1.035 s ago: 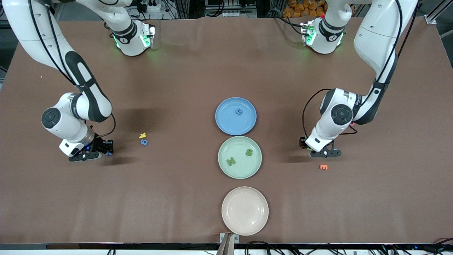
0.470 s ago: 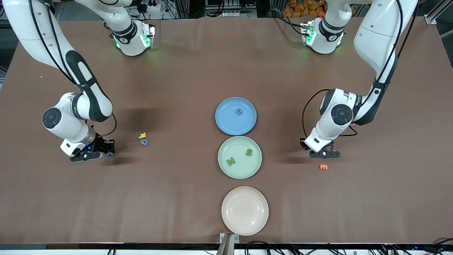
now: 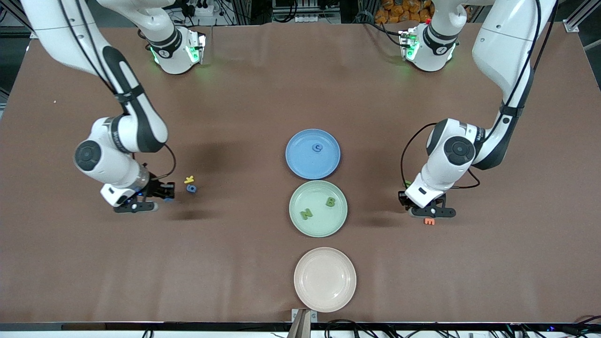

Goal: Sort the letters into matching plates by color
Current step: 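Place the blue x on the blue plate with the right gripper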

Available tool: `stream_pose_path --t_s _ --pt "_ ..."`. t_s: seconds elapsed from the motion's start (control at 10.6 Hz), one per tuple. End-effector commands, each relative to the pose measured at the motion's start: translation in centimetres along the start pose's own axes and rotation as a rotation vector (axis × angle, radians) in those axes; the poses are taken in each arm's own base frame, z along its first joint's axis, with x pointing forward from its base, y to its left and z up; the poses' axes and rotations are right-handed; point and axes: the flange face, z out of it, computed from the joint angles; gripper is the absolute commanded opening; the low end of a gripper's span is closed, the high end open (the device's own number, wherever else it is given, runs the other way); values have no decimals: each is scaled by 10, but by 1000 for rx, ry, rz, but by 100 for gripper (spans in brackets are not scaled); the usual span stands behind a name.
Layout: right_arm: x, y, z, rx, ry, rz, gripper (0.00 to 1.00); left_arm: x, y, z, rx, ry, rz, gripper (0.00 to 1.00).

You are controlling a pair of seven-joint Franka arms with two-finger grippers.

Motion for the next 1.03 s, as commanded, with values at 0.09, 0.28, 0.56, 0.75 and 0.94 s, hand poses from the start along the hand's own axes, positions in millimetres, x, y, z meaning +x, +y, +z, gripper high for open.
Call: stream_pose_path --t_s 0.09,0.28,0.56,0.75,0.94 --pt "-18 -118 1 16 -20 -4 21 32 66 -58 -81 110 63 0" --pt "-33 -189 -4 20 -65 -58 21 34 118 -72 -127 140 70 0" --pt "-61 -288 -23 -1 -148 -158 21 34 168 -98 -147 156 104 0" --pt "-79 -336 -22 2 -150 -222 21 37 180 -95 -156 152 111 0" --pt "-95 -376 -15 8 -149 -300 21 28 193 -69 -161 113 117 0"
